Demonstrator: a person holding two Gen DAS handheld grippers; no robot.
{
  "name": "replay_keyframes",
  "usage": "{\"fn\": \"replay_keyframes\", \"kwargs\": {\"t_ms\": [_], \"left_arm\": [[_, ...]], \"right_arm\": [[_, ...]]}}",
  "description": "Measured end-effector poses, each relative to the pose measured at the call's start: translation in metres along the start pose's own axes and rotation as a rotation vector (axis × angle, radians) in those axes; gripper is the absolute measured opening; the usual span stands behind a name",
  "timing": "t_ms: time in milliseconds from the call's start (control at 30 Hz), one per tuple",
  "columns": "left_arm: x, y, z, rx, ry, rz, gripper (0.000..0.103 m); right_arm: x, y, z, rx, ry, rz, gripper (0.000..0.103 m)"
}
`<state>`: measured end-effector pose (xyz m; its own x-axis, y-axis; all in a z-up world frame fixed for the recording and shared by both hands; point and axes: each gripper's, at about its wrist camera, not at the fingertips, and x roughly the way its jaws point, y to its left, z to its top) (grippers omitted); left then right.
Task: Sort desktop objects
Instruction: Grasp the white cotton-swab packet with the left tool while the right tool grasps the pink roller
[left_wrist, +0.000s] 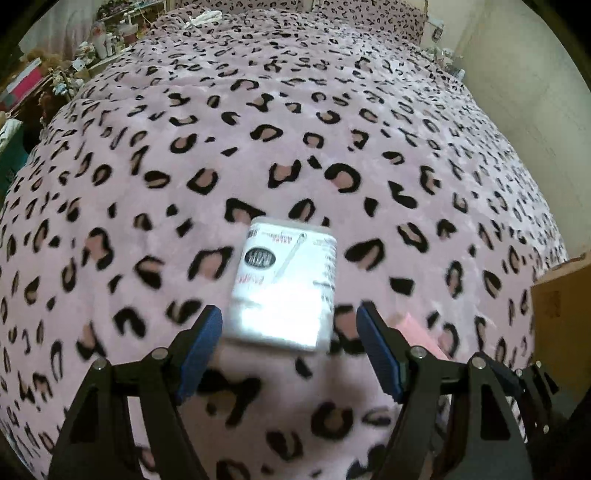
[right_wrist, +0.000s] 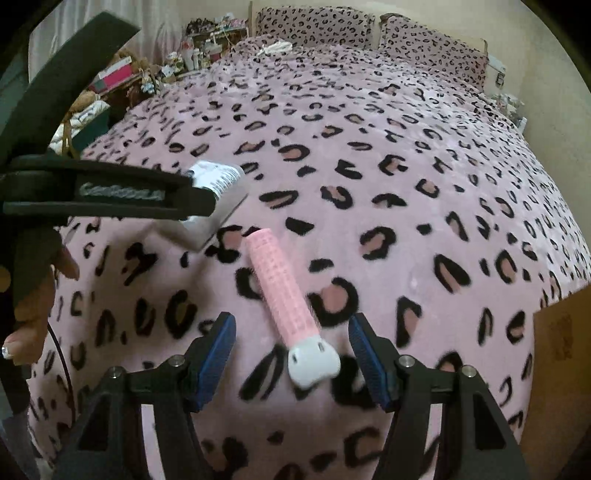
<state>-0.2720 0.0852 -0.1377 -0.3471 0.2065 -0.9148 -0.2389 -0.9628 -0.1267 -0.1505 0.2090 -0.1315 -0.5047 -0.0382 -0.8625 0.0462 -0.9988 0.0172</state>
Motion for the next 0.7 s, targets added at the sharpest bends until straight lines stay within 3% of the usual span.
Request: {"fn": "replay_keyframes", "kwargs": {"t_ms": [200,300,400,500,567,700], "left_arm": [[0.039,0.006,0.007,-0.068,0.045,-0.01,0.076],[0.047,0.004,0.002,-0.062,0.022,0.002,0.076],[0.047,-0.001,-0.005,-0.037,-0.009,0.034,0.069],[0.045,-0.002,-0.012,-0.005,-0.041,0.046,0.068],[0.041,0.0,-0.014,-0.006,-0.06,0.052,0.067],[0.032,0.001,-0.022,-0.027,-0.079,0.058,0.065]], "right_arm": [[0.028,0.005,0.003,-0.019,0.01,0.009,0.065],[0.033,0.002,0.001,-0.01,-0.016,0.026,0.065],[0.034,-0.002,-0.003,0.019,-0.028,0.048,0.065],[0.031,-0.005,-0.005,0.044,-0.04,0.044,0.047],[0.029,-0.011,-0.007,0.081,-0.045,0.065,0.029],[0.025,-0.02,-0.01,0.131,-0.037,0.105,0.026]]}}
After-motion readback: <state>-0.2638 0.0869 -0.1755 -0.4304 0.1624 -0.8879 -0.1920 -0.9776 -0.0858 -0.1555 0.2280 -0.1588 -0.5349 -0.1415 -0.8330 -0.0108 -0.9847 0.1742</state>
